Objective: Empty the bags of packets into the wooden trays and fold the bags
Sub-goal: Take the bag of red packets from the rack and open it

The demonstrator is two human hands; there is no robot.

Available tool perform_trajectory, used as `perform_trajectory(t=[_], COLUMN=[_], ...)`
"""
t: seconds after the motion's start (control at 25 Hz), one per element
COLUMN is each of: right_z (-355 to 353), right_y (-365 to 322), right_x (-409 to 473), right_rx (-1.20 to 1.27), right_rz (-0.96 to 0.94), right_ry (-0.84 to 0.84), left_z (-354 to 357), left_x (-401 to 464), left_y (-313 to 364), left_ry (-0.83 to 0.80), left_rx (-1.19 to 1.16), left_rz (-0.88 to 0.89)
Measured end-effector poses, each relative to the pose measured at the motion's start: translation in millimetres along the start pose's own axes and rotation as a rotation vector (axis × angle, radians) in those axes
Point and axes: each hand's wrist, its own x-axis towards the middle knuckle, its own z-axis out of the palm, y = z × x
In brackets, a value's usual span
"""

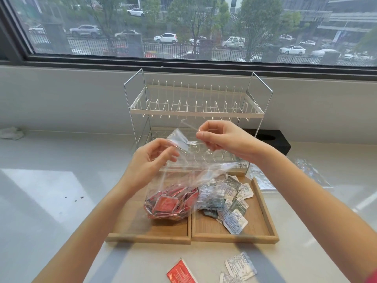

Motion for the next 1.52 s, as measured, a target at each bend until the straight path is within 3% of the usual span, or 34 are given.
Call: perform_trajectory(t=[0.16,0.4,0.52,0.68,0.92,1.24,1.52], right_z=[0.4,-3.9,-9.1,-16.5,-35.7,-35.8,-53.9], right_y=[6.3,35.8,31.9,29.4,7.8,44.2,28.2], right_x=[6.3,-3.2,-4.9,-6.8,-10.8,-10.5,-15.6], right_rx=[0.084,-0.137,-0.237,-0.369,-0.331,-0.42,-0.267], right_rz=[0.127,0.408,0.383,0.259,0.037,0.183,0.014], right_ry=[-0.05,-0.372,-0.253,-0.232,0.007,-0.222,0.148], left_z=[-1.0,-3.1,-3.9,-8.2,-15.3,-16.7,-21.4], left_x=[-0.6,-3.0,-2.7,-2.6,-1.2,-1.5,-0.4], left_y=[3.6,6.4,6.4,5.6,3.7,2.8,0.0], left_ry=[0.007,0.011,0.031,0.068,0.141,0.13,0.168], left_rx=[-0.009,-0.029,-0.037,-0.024,-0.041,-0.029,-0.016], left_rz=[0.029,0.039,0.038,0.036,0.026,0.029,0.025])
